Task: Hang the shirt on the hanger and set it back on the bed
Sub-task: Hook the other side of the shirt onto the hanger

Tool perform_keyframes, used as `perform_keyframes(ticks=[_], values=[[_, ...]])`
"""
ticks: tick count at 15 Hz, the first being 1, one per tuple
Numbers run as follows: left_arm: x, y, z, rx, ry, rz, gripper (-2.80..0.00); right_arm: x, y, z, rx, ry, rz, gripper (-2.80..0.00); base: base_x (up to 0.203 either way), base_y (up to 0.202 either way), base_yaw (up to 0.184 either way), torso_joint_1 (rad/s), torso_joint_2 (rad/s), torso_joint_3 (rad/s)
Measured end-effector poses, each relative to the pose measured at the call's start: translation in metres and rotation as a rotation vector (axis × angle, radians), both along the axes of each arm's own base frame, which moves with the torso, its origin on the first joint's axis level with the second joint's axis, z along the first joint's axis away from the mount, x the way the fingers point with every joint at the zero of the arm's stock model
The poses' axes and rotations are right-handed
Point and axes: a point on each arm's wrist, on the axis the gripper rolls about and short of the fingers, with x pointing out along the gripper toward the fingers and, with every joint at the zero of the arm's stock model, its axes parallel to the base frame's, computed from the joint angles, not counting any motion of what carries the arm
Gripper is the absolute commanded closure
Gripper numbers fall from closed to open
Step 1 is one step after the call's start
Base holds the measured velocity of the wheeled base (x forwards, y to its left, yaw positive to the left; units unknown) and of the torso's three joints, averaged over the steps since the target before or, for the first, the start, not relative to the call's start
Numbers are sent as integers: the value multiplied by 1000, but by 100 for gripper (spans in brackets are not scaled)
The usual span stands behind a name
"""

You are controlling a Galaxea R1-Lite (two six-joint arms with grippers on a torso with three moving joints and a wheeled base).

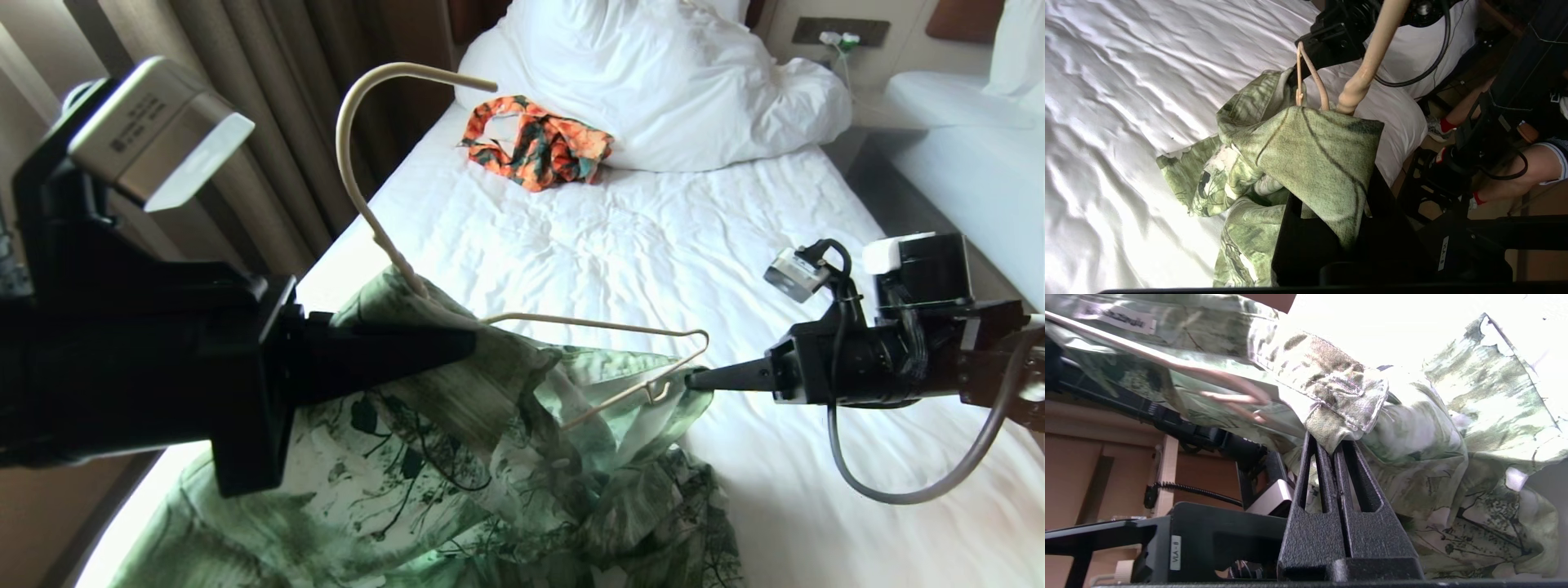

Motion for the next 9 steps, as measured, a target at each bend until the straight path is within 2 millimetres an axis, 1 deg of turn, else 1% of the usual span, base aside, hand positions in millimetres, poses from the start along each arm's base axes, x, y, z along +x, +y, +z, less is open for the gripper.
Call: perform_keyframes(ticks=[4, 9], values=[[-3, 4, -4, 8, 4, 13, 0, -6, -3, 14, 23, 2, -17, 0, 0, 0, 0, 0, 0, 0], [-8, 9, -3, 1, -9, 23, 0, -8, -9, 31, 57, -28, -83, 0, 0, 0, 0, 0, 0, 0]])
